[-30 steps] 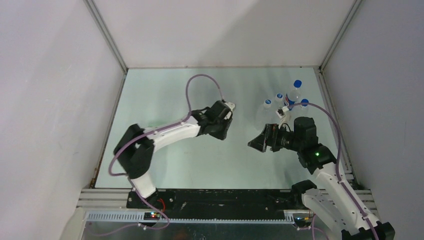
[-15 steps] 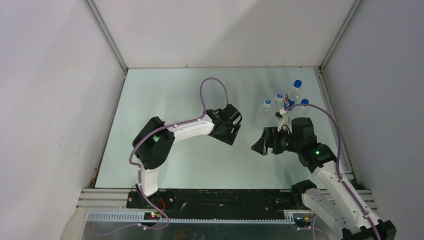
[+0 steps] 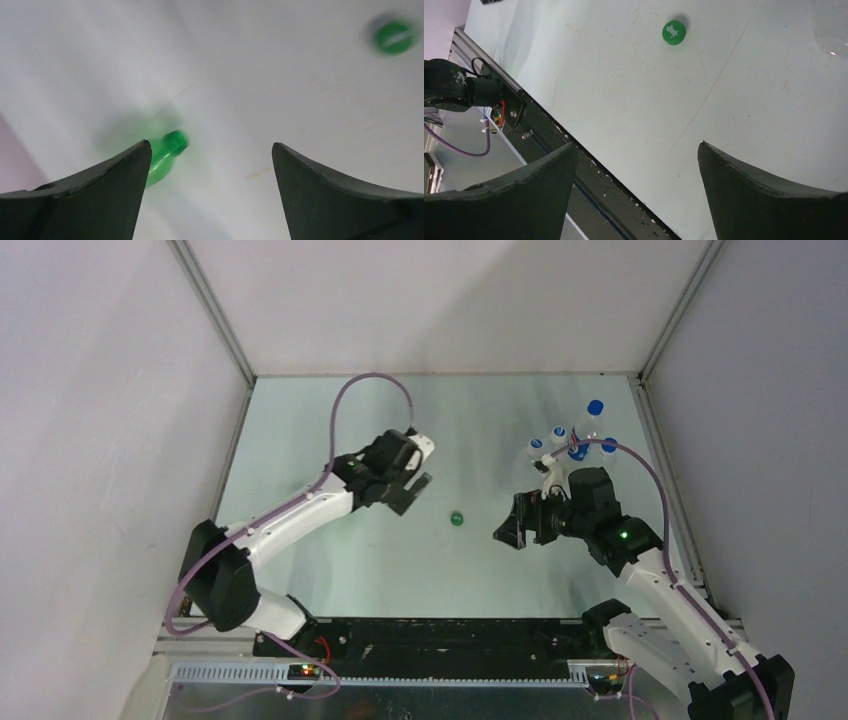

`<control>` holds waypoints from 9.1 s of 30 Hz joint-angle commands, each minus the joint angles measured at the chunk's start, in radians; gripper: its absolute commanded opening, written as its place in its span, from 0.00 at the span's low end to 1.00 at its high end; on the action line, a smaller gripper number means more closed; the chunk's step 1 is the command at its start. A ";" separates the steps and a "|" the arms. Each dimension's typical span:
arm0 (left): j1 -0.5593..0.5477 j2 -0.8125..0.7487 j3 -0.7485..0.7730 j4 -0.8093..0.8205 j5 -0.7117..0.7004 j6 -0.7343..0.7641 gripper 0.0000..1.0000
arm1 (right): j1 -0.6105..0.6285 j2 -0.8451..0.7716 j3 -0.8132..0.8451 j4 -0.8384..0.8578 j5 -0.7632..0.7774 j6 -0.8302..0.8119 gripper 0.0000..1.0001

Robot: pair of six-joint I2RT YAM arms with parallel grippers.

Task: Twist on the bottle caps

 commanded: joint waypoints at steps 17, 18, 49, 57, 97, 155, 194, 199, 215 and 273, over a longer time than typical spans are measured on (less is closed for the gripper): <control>0.392 -0.016 -0.328 0.181 -0.071 0.692 0.90 | 0.063 0.130 0.150 0.015 -0.055 -0.106 0.91; 0.409 -0.002 -0.324 0.191 -0.059 0.697 0.90 | 0.065 0.133 0.156 0.015 -0.062 -0.107 0.91; 0.298 0.237 0.019 -0.078 0.434 0.038 0.51 | 0.114 0.278 0.210 0.012 0.080 -0.060 0.85; 0.219 0.265 -0.035 0.017 0.383 -0.019 0.63 | 0.174 0.304 0.214 0.037 0.122 -0.017 0.84; 0.180 -0.721 -0.583 0.574 0.362 0.067 0.43 | 0.342 0.721 0.453 0.001 0.456 -0.009 0.68; 0.180 -0.969 -0.740 0.733 0.819 0.187 0.22 | 0.292 0.807 0.658 -0.122 0.278 -0.141 0.00; 0.180 -0.519 -0.304 0.251 1.243 0.390 0.08 | 0.396 0.272 0.649 -0.133 -0.095 -0.799 0.00; 0.180 -0.515 -0.294 0.238 1.247 0.394 0.08 | 0.408 0.296 0.648 -0.117 -0.121 -0.787 0.00; 0.180 -0.483 -0.215 0.109 1.281 0.471 0.04 | 0.421 0.361 0.648 -0.223 -0.190 -0.870 0.00; 0.180 -0.366 -0.088 -0.047 1.479 0.572 0.00 | 0.453 0.383 0.648 -0.320 -0.211 -1.009 0.00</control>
